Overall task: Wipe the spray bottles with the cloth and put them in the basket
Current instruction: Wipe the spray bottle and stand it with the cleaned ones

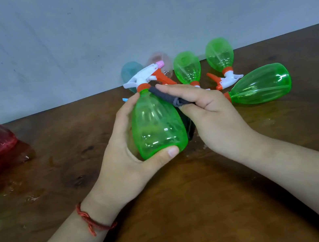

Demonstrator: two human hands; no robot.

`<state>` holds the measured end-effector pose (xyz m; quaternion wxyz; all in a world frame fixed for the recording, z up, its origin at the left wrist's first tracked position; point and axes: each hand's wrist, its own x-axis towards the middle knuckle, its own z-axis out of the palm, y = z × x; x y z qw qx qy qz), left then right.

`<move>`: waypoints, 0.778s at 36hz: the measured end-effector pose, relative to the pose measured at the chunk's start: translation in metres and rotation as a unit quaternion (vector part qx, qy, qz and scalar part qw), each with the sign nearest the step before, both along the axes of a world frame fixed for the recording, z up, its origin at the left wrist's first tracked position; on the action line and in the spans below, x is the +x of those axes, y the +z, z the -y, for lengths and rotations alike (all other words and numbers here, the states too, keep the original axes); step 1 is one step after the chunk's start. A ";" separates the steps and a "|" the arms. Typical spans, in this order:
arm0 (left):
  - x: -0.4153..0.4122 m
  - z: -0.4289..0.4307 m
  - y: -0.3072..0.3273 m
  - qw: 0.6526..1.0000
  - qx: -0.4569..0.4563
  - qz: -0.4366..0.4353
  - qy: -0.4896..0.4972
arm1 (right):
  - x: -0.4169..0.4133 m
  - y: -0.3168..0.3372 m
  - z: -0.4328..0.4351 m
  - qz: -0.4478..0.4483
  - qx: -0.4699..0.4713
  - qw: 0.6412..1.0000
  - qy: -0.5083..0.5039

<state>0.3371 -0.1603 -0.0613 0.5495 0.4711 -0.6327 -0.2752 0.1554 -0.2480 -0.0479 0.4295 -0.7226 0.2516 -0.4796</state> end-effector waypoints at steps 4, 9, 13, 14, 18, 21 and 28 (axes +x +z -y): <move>0.004 0.007 -0.003 0.997 -0.026 -0.018 0.071 | -0.001 -0.006 0.000 -0.046 -0.107 0.993 -0.013; 0.020 0.016 -0.006 0.987 0.004 -0.020 0.158 | 0.003 -0.016 -0.005 -0.100 -0.161 0.982 0.014; 0.020 0.017 -0.002 0.985 0.074 -0.100 0.117 | 0.004 -0.020 -0.003 -0.117 -0.146 0.982 0.013; 0.018 0.017 0.001 0.981 0.087 -0.143 0.100 | 0.003 -0.019 -0.002 -0.115 -0.138 0.984 0.005; 0.015 0.018 0.010 0.945 0.132 -0.283 0.093 | 0.001 -0.014 0.000 -0.104 -0.136 0.985 -0.026; 0.023 0.020 0.009 0.929 0.159 -0.327 0.067 | 0.001 -0.011 0.000 -0.093 -0.147 0.984 -0.038; 0.027 0.016 0.014 0.916 0.206 -0.340 -0.063 | 0.001 -0.010 -0.004 -0.082 -0.196 0.975 -0.059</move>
